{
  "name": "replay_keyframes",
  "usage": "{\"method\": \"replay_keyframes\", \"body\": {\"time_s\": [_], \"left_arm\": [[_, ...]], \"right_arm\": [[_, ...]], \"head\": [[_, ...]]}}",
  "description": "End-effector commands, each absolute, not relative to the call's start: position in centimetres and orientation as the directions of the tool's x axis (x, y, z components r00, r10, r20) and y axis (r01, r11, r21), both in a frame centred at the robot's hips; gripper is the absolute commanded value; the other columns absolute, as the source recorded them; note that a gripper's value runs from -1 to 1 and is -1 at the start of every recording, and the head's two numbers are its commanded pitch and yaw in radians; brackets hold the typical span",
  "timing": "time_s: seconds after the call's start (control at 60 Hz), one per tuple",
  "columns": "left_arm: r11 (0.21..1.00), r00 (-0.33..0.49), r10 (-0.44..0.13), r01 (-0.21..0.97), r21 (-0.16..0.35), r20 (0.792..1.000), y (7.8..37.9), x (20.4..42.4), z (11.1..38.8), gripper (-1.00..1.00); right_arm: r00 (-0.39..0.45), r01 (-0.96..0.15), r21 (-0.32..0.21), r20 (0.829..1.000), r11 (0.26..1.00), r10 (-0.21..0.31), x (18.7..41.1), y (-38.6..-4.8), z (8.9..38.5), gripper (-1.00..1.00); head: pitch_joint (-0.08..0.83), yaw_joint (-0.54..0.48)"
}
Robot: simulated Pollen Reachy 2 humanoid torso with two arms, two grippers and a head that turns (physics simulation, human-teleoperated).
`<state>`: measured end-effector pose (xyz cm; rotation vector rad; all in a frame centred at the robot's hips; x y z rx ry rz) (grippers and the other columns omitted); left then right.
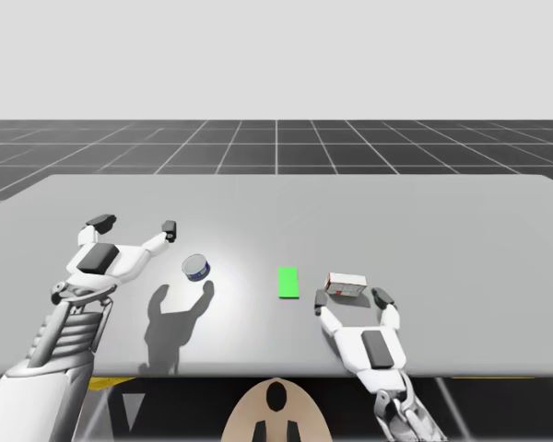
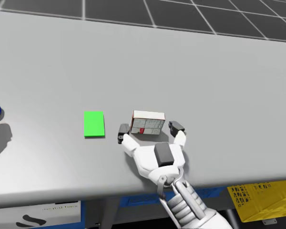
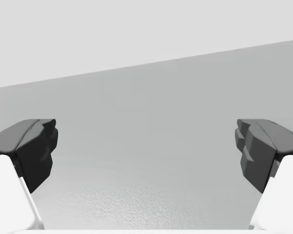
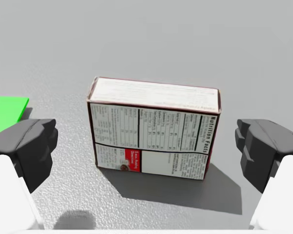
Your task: Look at the card. If it is red, pick the object on the left. If it is green, pick the object on the right.
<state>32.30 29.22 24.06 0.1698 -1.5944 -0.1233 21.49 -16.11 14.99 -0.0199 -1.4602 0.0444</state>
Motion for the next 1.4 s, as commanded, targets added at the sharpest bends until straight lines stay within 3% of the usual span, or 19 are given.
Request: {"method": "replay_keyframes", "body": {"time_s": [0.017,0.333,0.533,0.55,0.567,0.583,0.6,0.617,0.833,0.983,1.133,1.267,1.4], "left_arm": [[0.982,-0.029,-0.188,-0.035,0.187,0.982,29.3,32.3,24.1,-1.0],[0.981,-0.028,-0.191,-0.029,0.19,0.981,29.1,32.6,23.9,-1.0],[0.981,-0.025,-0.196,-0.024,0.195,0.98,29.0,32.6,23.7,-1.0],[0.98,-0.024,-0.196,-0.024,0.195,0.98,29.0,32.7,23.7,-1.0],[0.98,-0.023,-0.197,-0.024,0.196,0.98,29.0,32.7,23.6,-1.0],[0.98,-0.023,-0.197,-0.024,0.196,0.98,29.0,32.7,23.6,-1.0],[0.98,-0.023,-0.198,-0.024,0.197,0.98,28.9,32.7,23.6,-1.0],[0.98,-0.023,-0.198,-0.024,0.197,0.98,28.9,32.7,23.6,-1.0],[0.979,-0.021,-0.204,-0.02,0.203,0.979,28.8,32.8,23.4,-1.0],[0.977,-0.019,-0.211,-0.019,0.211,0.977,28.7,32.8,23.3,-1.0],[0.977,-0.013,-0.212,-0.023,0.212,0.977,28.7,32.8,23.2,-1.0],[0.977,-0.008,-0.211,-0.025,0.211,0.977,28.6,32.7,23.1,-1.0],[0.977,-0.005,-0.213,-0.025,0.212,0.977,28.6,32.8,23.0,-1.0]], "right_arm": [[0.152,0.035,0.12,0.981,0.992,-0.124,23.2,-13.2,15.1,-1.0],[0.212,0.072,0.144,0.965,0.987,-0.156,25.8,-13.0,14.7,-1.0],[0.196,0.055,0.13,0.971,0.99,-0.139,26.2,-13.1,14.5,-1.0],[0.179,0.071,0.129,0.974,0.989,-0.14,26.2,-13.1,14.3,-0.73],[0.183,0.079,0.143,0.971,0.987,-0.155,26.1,-13.1,14.3,0.27],[0.186,0.078,0.147,0.97,0.986,-0.159,26.1,-13.1,14.3,0.74],[0.189,0.075,0.145,0.969,0.987,-0.157,26.1,-13.2,14.3,0.96],[0.188,0.077,0.148,0.969,0.986,-0.16,26.0,-13.2,14.3,1.0],[0.179,0.081,0.147,0.971,0.986,-0.159,25.9,-13.3,14.2,1.0],[0.174,0.078,0.149,0.971,0.986,-0.161,25.8,-13.4,14.1,1.0],[0.16,0.063,0.153,0.974,0.986,-0.161,25.5,-13.3,14.2,1.0],[0.146,0.055,0.16,0.975,0.986,-0.167,25.0,-13.4,14.5,1.0],[0.064,0.014,0.153,0.986,0.988,-0.154,24.5,-13.3,17.6,1.0]], "head": [[0.683,-0.26],[0.683,-0.28],[0.683,-0.28],[0.683,-0.28],[0.683,-0.28],[0.682,-0.28],[0.682,-0.28],[0.682,-0.28],[0.63,-0.29],[0.465,-0.3],[0.372,-0.31],[0.349,-0.31],[0.342,-0.31]]}}
